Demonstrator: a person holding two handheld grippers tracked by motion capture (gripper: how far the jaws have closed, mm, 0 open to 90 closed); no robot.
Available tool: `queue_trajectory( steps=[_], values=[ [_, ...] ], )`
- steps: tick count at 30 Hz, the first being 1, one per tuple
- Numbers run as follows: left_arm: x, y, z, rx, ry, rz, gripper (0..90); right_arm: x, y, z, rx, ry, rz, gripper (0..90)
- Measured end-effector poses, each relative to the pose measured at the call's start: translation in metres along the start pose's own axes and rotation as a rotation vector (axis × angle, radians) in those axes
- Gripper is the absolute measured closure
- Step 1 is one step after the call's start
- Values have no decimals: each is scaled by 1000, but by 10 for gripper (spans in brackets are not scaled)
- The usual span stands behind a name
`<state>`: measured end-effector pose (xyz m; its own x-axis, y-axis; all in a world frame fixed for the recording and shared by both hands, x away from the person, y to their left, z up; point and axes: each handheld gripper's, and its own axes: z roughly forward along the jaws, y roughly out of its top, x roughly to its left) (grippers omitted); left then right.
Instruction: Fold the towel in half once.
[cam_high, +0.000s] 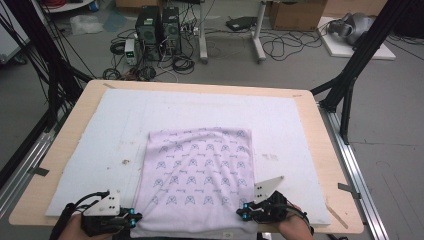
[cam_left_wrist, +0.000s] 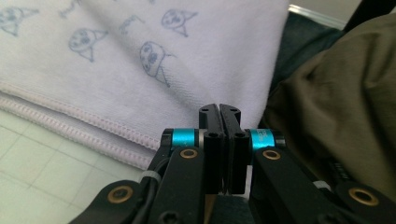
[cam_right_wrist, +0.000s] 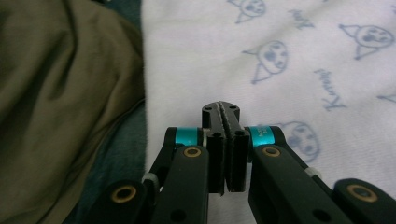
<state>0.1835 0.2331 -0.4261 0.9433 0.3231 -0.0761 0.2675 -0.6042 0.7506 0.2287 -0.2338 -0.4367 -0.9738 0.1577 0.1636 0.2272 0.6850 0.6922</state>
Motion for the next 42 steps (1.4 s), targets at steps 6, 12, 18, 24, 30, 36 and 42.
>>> queue_trajectory(
  steps=[6, 12, 18, 24, 30, 36, 42],
  values=[
    [6, 6, -8, -19, 38, -24, 675, 4, 4, -25, -76, -35, -3, 872],
    [22, 9, 6, -13, 66, -42, 574, -4, 9, -9, -35, -57, 5, 678],
    [71, 33, 3, -85, 209, -120, 589, -53, 25, -23, -100, -173, 102, 596],
    [136, 61, 13, -132, 336, -199, 707, -120, 48, -32, -110, -302, 156, 544],
    [193, 75, 40, -108, 411, -266, 749, -198, 68, -37, -67, -412, 245, 538],
    [225, 72, 67, -39, 435, -355, 504, -231, 52, -26, -49, -424, 331, 450],
    [228, 72, 75, -13, 457, -316, 860, -238, 42, -16, -40, -290, 376, 837]
  ],
)
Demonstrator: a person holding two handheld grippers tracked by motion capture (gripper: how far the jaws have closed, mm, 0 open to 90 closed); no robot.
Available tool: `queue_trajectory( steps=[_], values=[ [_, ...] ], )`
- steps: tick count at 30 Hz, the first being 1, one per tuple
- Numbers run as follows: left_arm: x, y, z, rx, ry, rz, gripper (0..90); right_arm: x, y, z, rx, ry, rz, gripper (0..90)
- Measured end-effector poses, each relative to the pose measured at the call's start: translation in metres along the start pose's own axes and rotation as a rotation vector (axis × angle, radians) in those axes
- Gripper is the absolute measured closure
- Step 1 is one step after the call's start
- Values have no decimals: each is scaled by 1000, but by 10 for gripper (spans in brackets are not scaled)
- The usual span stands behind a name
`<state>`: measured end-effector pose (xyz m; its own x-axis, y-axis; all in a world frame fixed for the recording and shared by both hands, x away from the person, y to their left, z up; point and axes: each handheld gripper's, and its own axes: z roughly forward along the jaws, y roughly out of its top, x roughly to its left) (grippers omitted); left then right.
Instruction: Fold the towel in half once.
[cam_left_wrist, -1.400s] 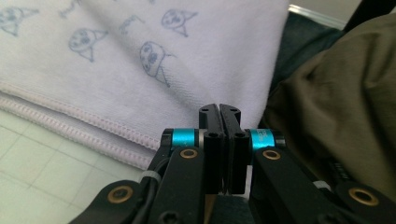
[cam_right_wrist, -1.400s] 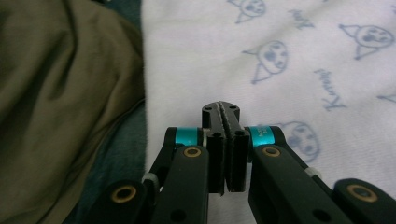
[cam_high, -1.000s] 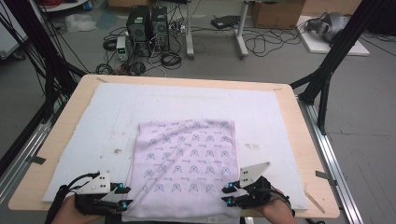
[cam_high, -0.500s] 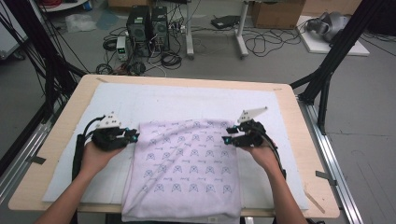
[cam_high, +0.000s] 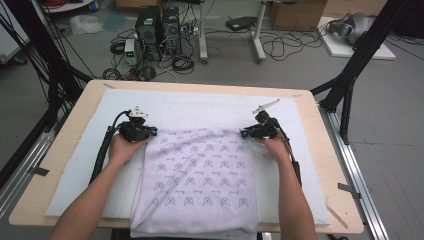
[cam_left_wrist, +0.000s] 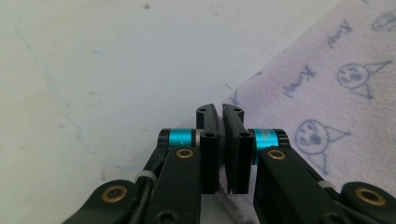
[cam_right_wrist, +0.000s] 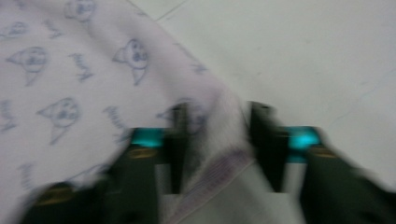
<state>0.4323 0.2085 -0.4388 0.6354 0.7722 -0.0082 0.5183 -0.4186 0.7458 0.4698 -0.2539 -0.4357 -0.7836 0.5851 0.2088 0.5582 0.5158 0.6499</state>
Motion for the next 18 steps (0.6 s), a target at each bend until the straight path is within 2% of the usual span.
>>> queue_trajectory(
  steps=[1, 2, 4, 5, 6, 7, 8, 9, 11, 12, 13, 14, 15, 17, 18],
  values=[
    [3, 2, 1, 9, -4, -14, 860, 0, 0, 0, 0, 0, 0, 837],
    [5, 6, 0, 11, 10, -16, 863, 4, 6, -2, 10, -34, -36, 848],
    [9, 17, -4, -12, 28, -14, 864, 5, 15, -7, -7, -71, -50, 853],
    [12, 34, -8, -30, 50, -2, 864, 6, 20, -12, -15, -92, -58, 855],
    [12, 34, -8, -30, 50, -2, 864, 6, 26, -17, -33, -115, -64, 860],
    [18, 55, -15, -58, 73, 5, 864, 7, 30, -22, -51, -131, -61, 860],
    [18, 55, -15, -58, 73, 5, 864, 6, 39, -31, -76, -144, -54, 860],
    [20, 66, -20, -78, 87, 11, 864, 6, 39, -31, -76, -144, -54, 860],
    [26, 89, -29, -113, 126, 28, 864, 7, 54, -45, -96, -186, -75, 859],
    [29, 99, -32, -123, 146, 37, 850, 7, 66, -58, -145, -228, -81, 804],
    [31, 107, -34, -132, 171, 41, 771, 5, 71, -62, -166, -263, -74, 671],
    [32, 112, -34, -127, 218, 24, 771, 5, 71, -62, -166, -263, -74, 671],
    [34, 114, -34, -122, 244, 13, 648, 2, 74, -63, -178, -296, -62, 595],
    [38, 108, -36, -111, 234, -2, 648, -3, 70, -60, -158, -292, -49, 563],
    [39, 103, -37, -100, 213, -2, 644, -5, 65, -57, -140, -281, -34, 546]
  ],
)
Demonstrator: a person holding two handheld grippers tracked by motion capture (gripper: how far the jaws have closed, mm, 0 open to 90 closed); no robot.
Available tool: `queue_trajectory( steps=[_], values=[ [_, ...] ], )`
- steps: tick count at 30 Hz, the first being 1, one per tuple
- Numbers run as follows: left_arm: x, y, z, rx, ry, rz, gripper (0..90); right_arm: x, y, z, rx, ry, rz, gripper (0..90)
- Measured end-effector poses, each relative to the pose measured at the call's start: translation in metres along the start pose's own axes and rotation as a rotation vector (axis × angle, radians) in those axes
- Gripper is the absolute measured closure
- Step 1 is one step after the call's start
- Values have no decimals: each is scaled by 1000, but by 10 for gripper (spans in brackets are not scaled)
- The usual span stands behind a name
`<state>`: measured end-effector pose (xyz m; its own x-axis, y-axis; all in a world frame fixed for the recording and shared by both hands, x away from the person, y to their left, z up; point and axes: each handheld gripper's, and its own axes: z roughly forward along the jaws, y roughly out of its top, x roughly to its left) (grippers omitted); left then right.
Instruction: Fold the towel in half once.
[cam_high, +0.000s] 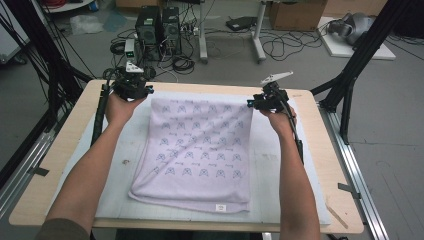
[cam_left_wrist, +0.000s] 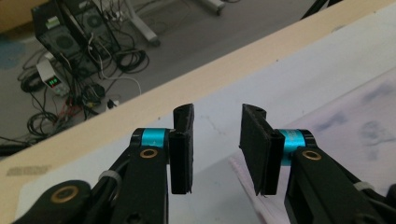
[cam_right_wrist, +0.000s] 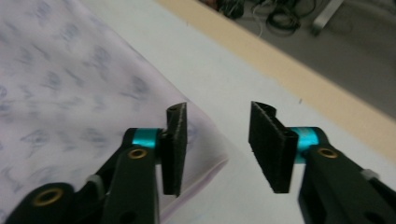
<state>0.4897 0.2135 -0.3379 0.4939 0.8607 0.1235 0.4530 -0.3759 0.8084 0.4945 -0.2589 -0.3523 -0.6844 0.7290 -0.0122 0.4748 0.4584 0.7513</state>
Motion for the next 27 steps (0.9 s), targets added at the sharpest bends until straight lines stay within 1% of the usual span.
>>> queue_trajectory(
  steps=[1, 2, 3, 4, 5, 6, 7, 8, 9, 10, 11, 12, 14, 15, 17, 18, 19, 20, 21, 22, 23, 25, 26, 27],
  values=[
    [1, -7, -1, 3, -11, 1, 639, 0, -6, 2, 13, 7, 2, 535],
    [1, -17, -3, -1, -30, -4, 632, 1, -13, 5, 31, 12, 2, 527],
    [1, -23, -4, 5, -46, -6, 630, 4, -22, 6, 41, 30, 6, 509],
    [0, -31, -6, 21, -64, -7, 623, 4, -26, 8, 68, 56, 33, 476],
    [-1, -40, -7, 23, -84, -10, 605, 10, -34, 11, 106, 102, 49, 477],
    [-3, -48, -10, 24, -99, 2, 605, 10, -34, 11, 106, 102, 49, 477],
    [-6, -56, -14, 19, -116, -1, 603, 18, -38, 8, 82, 93, 13, 502],
    [-9, -63, -18, 16, -135, 4, 600, 24, -42, 5, 68, 92, -18, 498],
    [-13, -70, -22, 19, -148, 16, 598, 30, -44, 3, 64, 115, -18, 492],
    [-17, -78, -27, 15, -163, 22, 591, 36, -48, -1, 49, 147, -14, 494],
    [-21, -85, -33, 9, -181, 32, 588, 44, -51, -5, 37, 161, -31, 494],
    [-26, -91, -39, 17, -194, 49, 583, 52, -54, -10, 34, 173, -55, 495],
    [-36, -105, -51, 1, -215, 74, 576, 69, -62, -20, -5, 209, -76, 500],
    [-41, -111, -57, 0, -230, 87, 573, 77, -67, -24, -5, 215, -91, 500],
    [-50, -121, -68, -20, -260, 91, 562, 94, -77, -30, -9, 239, -123, 501],
    [-54, -126, -74, -14, -276, 99, 558, 101, -81, -32, -8, 249, -141, 501],
    [-59, -130, -79, -21, -303, 105, 553, 109, -86, -34, -7, 260, -151, 501],
    [-64, -136, -84, -20, -331, 115, 554, 117, -90, -36, 12, 276, -161, 497],
    [-70, -142, -89, -20, -351, 124, 554, 123, -93, -37, 47, 292, -174, 484],
    [-75, -148, -94, -26, -373, 129, 558, 130, -98, -40, 34, 294, -192, 502],
    [-79, -153, -98, -25, -400, 140, 566, 137, -104, -44, 7, 305, -208, 520],
    [-87, -162, -105, -18, -436, 159, 583, 146, -115, -48, 20, 328, -217, 520],
    [-90, -166, -107, -6, -452, 178, 591, 149, -120, -49, 25, 342, -219, 527],
    [-92, -170, -108, 6, -465, 184, 593, 152, -126, -51, 18, 360, -223, 536]
  ],
)
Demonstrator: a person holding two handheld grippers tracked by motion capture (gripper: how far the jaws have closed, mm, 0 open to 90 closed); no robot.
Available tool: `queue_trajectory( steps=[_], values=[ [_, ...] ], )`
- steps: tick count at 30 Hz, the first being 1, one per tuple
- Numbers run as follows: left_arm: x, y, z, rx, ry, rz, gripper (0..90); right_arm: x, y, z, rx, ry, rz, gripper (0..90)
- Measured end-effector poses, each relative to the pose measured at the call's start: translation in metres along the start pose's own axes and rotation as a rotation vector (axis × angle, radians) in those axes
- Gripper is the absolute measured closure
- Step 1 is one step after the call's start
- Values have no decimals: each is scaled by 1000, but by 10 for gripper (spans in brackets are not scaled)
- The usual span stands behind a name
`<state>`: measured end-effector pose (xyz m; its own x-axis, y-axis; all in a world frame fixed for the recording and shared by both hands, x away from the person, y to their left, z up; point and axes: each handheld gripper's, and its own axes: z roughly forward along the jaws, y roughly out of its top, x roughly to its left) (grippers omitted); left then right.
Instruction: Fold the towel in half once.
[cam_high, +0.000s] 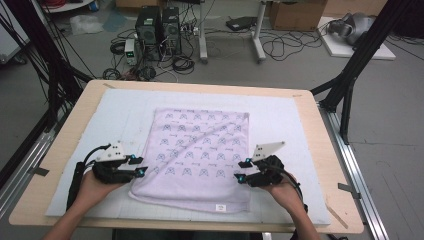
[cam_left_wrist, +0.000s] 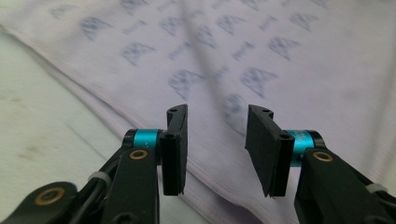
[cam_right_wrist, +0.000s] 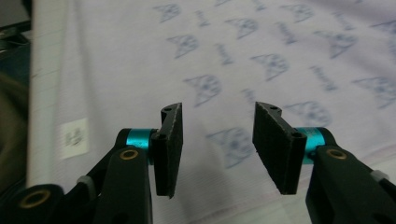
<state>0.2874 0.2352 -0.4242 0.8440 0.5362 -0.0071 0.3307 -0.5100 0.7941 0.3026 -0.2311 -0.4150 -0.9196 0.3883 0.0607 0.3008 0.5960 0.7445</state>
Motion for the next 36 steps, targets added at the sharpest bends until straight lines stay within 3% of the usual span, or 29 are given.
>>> queue_trajectory(
  steps=[3, 4, 7, 8, 9, 12, 15, 18, 20, 22, 24, 26, 32, 36],
  values=[
    [-3, -9, 4, 53, -26, 10, 627, 14, -10, 2, 8, 46, -28, 548],
    [-4, -12, 7, 75, -34, 19, 678, 17, -13, 4, 14, 54, -35, 553],
    [-1, -15, 9, 62, -40, 8, 853, 20, -18, 13, 47, 80, -48, 623],
    [0, -14, 9, 64, -40, 5, 873, 20, -19, 16, 70, 93, -45, 663],
    [1, -13, 9, 66, -31, 3, 880, 18, -18, 18, 74, 87, -60, 783],
    [5, -8, 7, 47, 2, -13, 881, 14, -16, 18, 74, 112, -41, 864],
    [12, -4, 6, 35, 29, -31, 880, 12, -12, 16, 78, 90, -55, 869],
    [19, -3, 12, 54, 83, -34, 879, 7, -8, 11, 39, 45, -35, 869],
    [22, -5, 20, 77, 111, -42, 875, 4, -9, 14, 60, 26, -19, 868],
    [23, -6, 24, 49, 117, -50, 870, 2, -10, 19, 81, 17, -17, 861],
    [23, -4, 24, 51, 119, -52, 848, 1, -10, 19, 72, 11, -13, 832],
    [23, -3, 20, 50, 122, -58, 756, 3, -10, 16, 61, -5, -12, 770],
    [11, -1, -10, 10, 120, -34, 698, 12, -10, -1, -12, -27, -32, 718],
    [-7, -6, -27, -30, 56, -9, 729, 26, -11, -8, -36, -7, -67, 719]
  ],
)
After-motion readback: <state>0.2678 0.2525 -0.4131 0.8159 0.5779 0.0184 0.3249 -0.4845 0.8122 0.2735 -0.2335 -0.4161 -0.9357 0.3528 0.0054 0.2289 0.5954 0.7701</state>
